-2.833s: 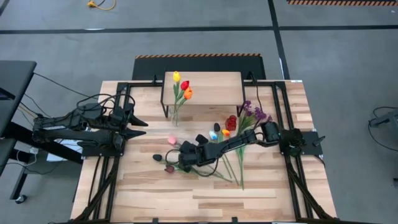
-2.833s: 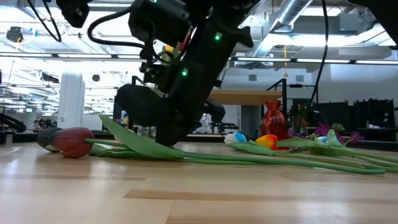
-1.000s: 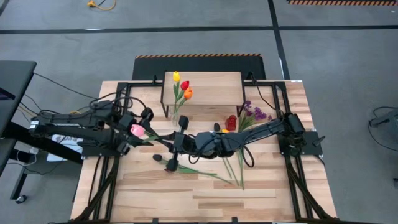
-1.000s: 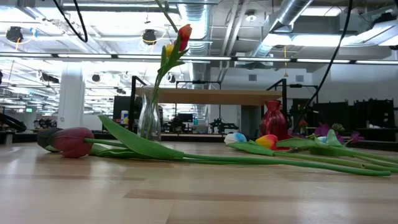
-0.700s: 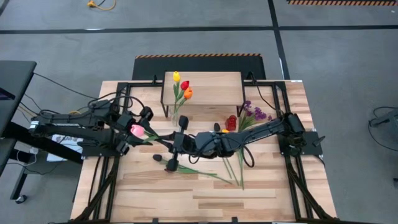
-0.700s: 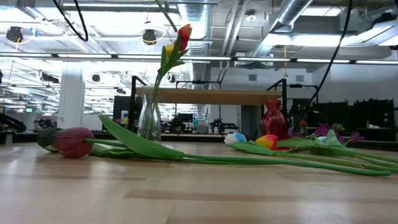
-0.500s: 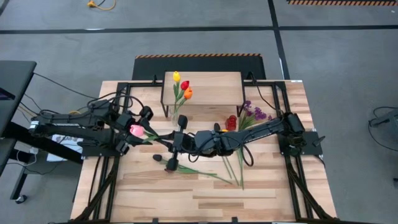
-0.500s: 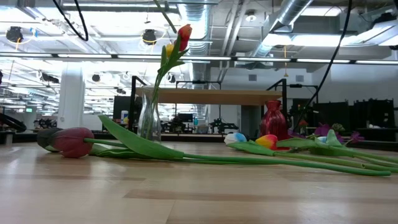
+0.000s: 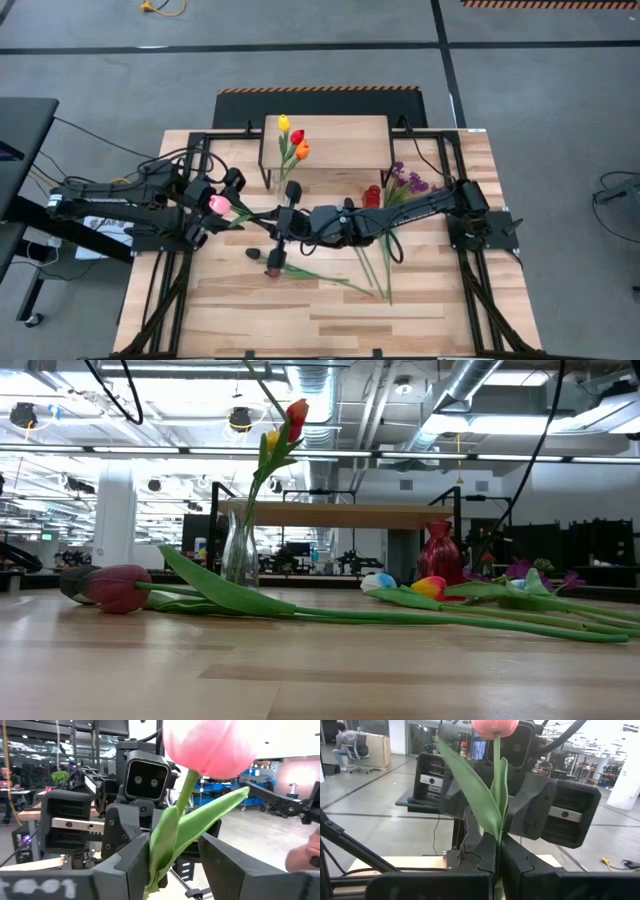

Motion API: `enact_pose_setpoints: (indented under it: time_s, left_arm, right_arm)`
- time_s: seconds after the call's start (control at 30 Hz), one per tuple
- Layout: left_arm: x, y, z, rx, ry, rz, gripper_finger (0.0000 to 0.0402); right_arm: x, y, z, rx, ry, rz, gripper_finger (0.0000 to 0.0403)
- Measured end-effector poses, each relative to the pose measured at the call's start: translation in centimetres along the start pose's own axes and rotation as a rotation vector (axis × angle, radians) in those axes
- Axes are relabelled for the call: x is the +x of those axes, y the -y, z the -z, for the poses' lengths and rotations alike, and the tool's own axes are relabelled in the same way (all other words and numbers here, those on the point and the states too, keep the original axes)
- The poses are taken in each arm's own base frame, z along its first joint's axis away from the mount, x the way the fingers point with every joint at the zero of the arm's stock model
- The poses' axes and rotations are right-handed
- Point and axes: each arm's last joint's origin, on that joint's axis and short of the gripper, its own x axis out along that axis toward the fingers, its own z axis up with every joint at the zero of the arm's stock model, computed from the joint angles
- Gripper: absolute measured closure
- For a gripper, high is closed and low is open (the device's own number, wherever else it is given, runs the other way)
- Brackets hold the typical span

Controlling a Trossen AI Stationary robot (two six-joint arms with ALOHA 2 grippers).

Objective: Pick and place flowers into a vace then onto a shelf
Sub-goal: Put the pink flower into the transparent vase

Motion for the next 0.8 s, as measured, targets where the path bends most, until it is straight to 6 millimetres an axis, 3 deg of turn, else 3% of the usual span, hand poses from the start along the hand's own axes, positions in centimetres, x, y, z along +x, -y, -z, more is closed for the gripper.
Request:
enact_pose_setpoints:
  time_s: [0.2,0.43,0.8]
  left_arm:
    - [0.0,0.0,0.0,0.001,0.0,-0.009,0.0275]
    - [0.0,-0.1,0.0,0.049,0.001,-0.047,0.0389]
    - [-0.4,0.1,-0.7,0.089,-0.033,-0.059,0.0399]
  right_arm:
    - [0.0,0.0,0.0,0.0,0.0,0.001,0.0402]
    - [-0.1,-0.1,0.0,0.001,0.001,-0.004,0.0392]
    - [-0.4,-1.0,0.3,-0.028,-0.044,-0.017,0.0288]
